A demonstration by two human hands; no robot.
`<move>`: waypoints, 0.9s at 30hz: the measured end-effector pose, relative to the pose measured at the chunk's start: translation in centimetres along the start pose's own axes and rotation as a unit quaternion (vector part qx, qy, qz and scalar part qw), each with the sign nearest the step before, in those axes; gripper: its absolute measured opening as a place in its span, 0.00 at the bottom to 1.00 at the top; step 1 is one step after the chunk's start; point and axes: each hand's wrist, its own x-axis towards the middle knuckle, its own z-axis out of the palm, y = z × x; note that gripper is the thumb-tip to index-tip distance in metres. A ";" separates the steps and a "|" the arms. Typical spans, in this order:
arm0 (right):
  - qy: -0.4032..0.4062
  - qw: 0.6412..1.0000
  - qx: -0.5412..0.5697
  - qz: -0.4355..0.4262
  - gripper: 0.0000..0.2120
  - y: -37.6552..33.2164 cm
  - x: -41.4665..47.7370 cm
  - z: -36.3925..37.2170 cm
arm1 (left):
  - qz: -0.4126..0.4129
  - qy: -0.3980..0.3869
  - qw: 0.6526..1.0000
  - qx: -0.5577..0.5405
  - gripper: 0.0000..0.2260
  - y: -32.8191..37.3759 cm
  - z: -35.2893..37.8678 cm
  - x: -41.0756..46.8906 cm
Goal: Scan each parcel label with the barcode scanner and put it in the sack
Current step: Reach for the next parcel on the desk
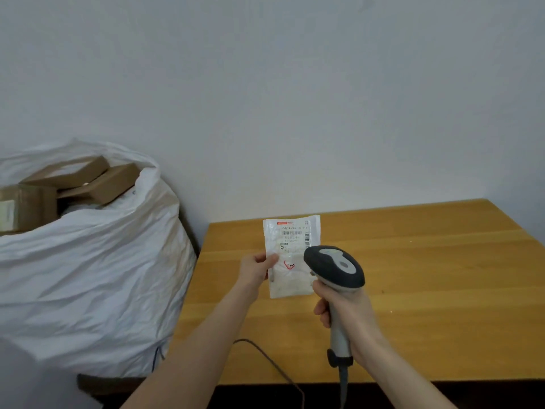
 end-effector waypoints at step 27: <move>-0.011 0.996 -0.075 0.035 0.04 0.4 -1.1 3.8 | -0.028 0.036 0.998 -0.036 0.06 -1.8 -3.4 -0.2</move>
